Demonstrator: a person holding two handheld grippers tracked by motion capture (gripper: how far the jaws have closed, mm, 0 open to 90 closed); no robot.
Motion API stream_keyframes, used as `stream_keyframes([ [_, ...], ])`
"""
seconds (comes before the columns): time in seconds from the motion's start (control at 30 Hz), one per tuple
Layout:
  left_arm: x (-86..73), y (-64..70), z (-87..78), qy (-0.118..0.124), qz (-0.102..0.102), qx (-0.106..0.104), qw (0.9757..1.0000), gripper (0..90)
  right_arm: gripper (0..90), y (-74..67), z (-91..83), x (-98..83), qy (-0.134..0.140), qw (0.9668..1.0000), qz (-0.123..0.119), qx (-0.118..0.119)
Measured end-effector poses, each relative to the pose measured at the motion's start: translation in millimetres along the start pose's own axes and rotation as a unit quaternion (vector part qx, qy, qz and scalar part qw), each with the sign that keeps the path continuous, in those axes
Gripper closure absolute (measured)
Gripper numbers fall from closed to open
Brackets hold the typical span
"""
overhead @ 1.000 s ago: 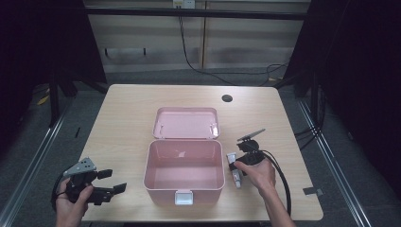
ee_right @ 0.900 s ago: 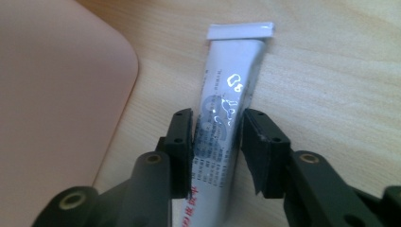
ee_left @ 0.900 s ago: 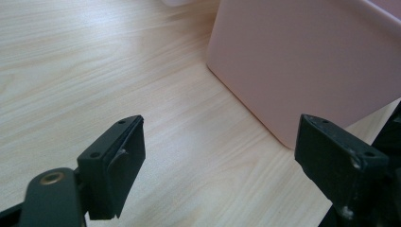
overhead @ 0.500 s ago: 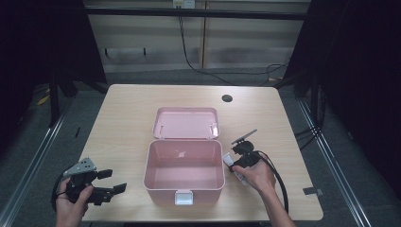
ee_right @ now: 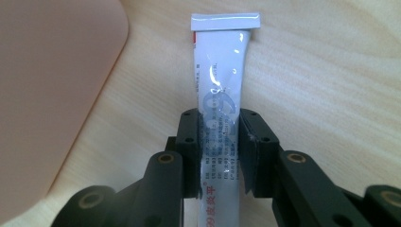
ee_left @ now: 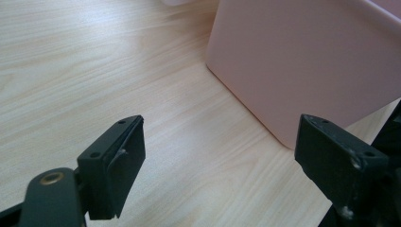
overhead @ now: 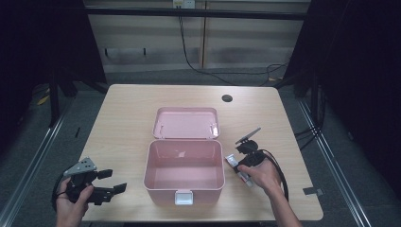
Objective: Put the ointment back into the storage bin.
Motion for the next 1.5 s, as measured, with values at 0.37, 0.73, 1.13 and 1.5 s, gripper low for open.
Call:
stream_keyframes([
  [0.37,0.1,-0.1,-0.1,0.0,0.0,0.0,1.0,17.0,72.1,-2.7,-9.9,-12.0,-0.058,0.9973,-0.041,0.016],
  [0.73,0.2,0.0,-0.3,0.0,0.0,-0.001,1.0,17.0,72.1,-4.6,-21.6,-16.7,-0.087,0.9928,-0.078,0.025],
  [1.13,0.4,-0.1,-0.4,0.001,0.0,0.0,1.0,17.0,72.1,-6.2,-44.8,-17.8,-0.09,0.9901,-0.102,0.036],
  [1.5,0.2,0.1,-0.2,0.001,0.0,0.0,1.0,17.0,72.0,-13.3,-58.5,-20.2,-0.106,0.9842,-0.133,0.049],
])
Point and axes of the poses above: each handheld gripper's, and its own axes: z roughly forward along the jaws, x roughly out of its top, y roughly to its right, the point moved 10 cm from there along z, roughly forward along the jaws, and after that the axes turned 5 degrees about y, right-handed, at the moved point
